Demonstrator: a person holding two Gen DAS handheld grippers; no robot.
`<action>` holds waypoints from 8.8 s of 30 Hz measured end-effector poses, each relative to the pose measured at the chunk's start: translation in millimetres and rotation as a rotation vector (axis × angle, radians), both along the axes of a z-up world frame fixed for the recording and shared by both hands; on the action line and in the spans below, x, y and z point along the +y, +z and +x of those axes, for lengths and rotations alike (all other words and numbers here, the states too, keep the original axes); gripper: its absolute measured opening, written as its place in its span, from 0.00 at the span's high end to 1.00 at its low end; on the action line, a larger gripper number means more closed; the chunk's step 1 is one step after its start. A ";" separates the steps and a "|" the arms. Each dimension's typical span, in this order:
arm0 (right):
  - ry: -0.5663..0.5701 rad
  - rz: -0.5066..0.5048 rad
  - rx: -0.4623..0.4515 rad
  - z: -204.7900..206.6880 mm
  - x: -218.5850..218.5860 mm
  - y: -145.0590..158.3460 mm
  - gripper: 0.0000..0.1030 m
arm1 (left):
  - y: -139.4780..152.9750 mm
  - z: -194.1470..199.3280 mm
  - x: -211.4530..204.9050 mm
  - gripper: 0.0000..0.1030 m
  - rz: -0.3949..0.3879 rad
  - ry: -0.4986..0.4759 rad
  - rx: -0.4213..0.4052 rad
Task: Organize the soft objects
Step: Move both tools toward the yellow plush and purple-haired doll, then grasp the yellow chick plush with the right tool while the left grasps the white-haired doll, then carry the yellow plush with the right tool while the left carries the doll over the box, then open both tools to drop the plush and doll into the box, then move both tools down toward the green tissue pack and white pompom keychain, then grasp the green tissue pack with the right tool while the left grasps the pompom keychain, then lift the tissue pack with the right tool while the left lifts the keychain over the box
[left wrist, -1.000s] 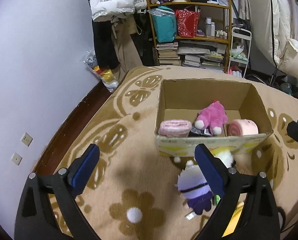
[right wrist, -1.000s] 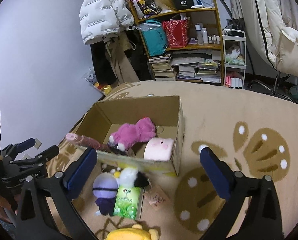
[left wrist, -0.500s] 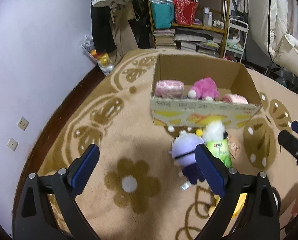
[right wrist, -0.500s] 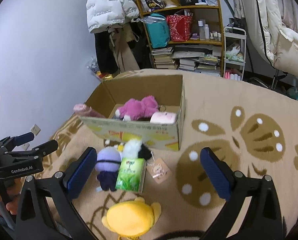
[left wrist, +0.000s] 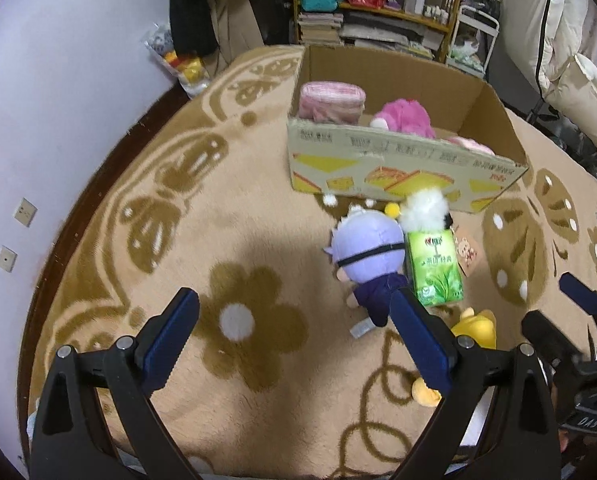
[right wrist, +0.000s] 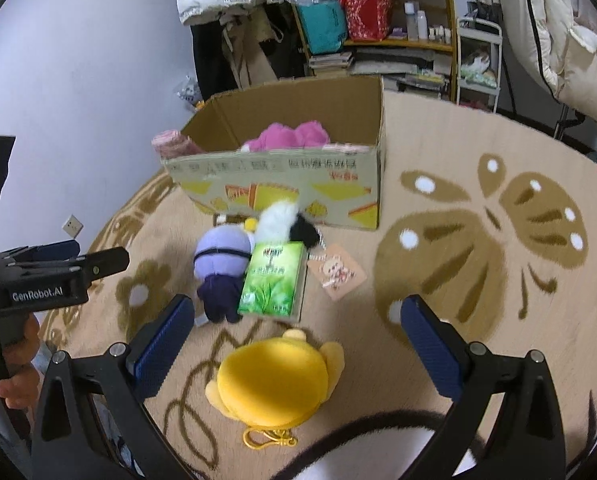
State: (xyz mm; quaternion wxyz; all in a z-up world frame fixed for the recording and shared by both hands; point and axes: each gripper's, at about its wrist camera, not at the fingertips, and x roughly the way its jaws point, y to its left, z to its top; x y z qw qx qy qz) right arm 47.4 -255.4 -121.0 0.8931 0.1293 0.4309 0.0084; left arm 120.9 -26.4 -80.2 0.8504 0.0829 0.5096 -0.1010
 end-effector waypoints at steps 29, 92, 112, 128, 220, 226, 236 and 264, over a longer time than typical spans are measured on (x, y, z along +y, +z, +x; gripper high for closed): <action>0.082 -0.009 0.189 26.6 20.4 -75.0 0.36 | -90.7 48.5 -59.0 0.07 -0.027 -0.164 0.255; -0.085 -0.061 -0.234 8.7 -42.5 67.4 0.76 | 62.3 -29.7 -23.1 0.67 0.025 -0.049 -0.332; -0.033 -0.130 -0.314 98.5 -43.2 108.1 0.76 | 109.3 48.3 -72.2 0.66 0.057 -0.095 -0.520; -0.007 -0.087 -0.235 151.6 -53.8 90.6 0.75 | 62.6 98.2 -110.4 0.58 0.006 -0.254 -0.384; 0.095 -0.037 0.041 94.3 24.5 -89.4 0.24 | -85.6 107.6 -85.7 0.00 -0.220 -0.209 0.182; 0.111 -0.021 0.045 90.1 23.2 -87.5 0.43 | -92.7 108.8 -94.0 0.00 -0.254 -0.212 0.214; 0.063 0.017 0.065 84.3 -1.5 -81.5 0.45 | -110.2 105.4 -127.4 0.08 -0.206 -0.237 0.225; -0.049 -0.026 0.063 55.5 -38.4 -61.3 0.52 | -90.2 69.7 -112.5 0.69 -0.169 -0.168 0.131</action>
